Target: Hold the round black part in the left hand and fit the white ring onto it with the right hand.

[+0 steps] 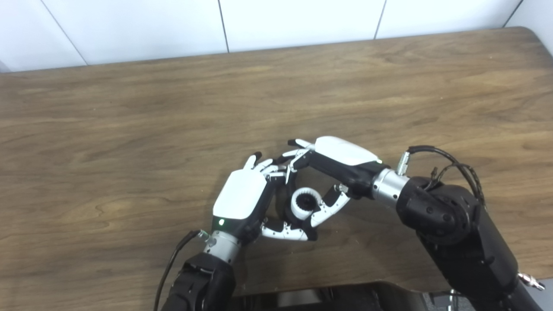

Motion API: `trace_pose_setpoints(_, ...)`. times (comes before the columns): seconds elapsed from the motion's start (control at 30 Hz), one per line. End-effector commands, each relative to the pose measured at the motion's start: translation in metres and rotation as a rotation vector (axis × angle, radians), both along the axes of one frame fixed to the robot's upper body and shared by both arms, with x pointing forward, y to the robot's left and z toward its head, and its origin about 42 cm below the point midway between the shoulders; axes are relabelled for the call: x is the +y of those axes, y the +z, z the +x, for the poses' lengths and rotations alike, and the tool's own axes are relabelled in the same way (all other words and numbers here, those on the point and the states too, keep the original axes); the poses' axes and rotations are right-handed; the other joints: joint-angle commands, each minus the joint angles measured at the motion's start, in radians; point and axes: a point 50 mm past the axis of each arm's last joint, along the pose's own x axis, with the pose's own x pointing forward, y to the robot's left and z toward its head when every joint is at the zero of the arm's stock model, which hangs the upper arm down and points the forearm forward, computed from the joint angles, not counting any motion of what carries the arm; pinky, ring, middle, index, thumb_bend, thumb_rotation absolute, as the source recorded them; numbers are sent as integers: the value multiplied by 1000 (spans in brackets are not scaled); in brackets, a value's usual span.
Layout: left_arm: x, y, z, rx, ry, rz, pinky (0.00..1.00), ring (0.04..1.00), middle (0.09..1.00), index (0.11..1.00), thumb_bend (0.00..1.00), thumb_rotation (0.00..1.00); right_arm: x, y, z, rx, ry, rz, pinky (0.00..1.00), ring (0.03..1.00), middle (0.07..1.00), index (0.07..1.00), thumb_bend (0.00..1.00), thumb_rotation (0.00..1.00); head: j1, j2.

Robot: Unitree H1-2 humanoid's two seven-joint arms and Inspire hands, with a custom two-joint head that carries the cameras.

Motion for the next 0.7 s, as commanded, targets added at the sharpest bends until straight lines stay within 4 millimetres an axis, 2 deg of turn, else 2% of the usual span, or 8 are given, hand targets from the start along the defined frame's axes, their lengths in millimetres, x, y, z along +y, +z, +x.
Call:
trace_pose_setpoints(0.0,0,8,0,-32,-6,2,1000,885,769,485,522,49,1,9,1,-56,3,20,952,1000,868,484,521,128,-1,0)
trace_pose_setpoints(0.53,1,7,1,-29,-6,7,1000,884,767,485,522,50,2,8,2,-76,-13,12,896,994,863,490,525,139,-7,-3)
trace_pose_setpoints(0.57,1,7,1,-28,-6,9,1000,883,767,485,522,50,2,8,3,-78,-16,13,889,992,867,512,615,144,-7,-3)
trace_pose_setpoints(0.6,1,7,1,-28,-7,8,1000,884,768,485,522,50,2,9,3,-80,-19,13,884,990,869,556,792,152,-7,-3)
trace_pose_setpoints(0.67,1,7,1,-29,-7,7,1000,885,769,485,522,50,2,10,3,-84,-21,14,890,990,877,608,958,180,-7,-3)
